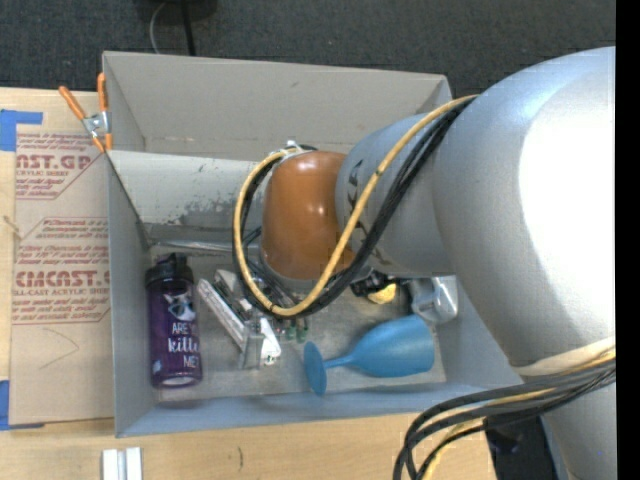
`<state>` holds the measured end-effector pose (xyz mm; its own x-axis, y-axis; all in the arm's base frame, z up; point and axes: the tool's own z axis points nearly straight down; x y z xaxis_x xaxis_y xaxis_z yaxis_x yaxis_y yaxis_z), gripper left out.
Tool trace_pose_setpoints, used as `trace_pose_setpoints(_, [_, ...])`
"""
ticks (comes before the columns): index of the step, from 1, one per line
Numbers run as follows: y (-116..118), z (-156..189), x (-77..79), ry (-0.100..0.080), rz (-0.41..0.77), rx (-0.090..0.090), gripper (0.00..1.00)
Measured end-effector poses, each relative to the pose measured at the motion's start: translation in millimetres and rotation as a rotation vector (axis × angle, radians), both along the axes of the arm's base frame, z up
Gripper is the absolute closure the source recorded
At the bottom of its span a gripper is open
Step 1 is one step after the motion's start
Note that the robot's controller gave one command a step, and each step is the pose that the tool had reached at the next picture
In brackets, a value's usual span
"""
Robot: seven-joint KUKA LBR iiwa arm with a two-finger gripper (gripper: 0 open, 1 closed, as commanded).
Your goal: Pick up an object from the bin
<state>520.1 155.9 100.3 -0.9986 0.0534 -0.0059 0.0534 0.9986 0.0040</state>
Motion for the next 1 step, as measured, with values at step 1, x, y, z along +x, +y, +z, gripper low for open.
trace_pose_setpoints(1, [9.0,-12.0,3.5,0.000,-0.019,0.000,0.00])
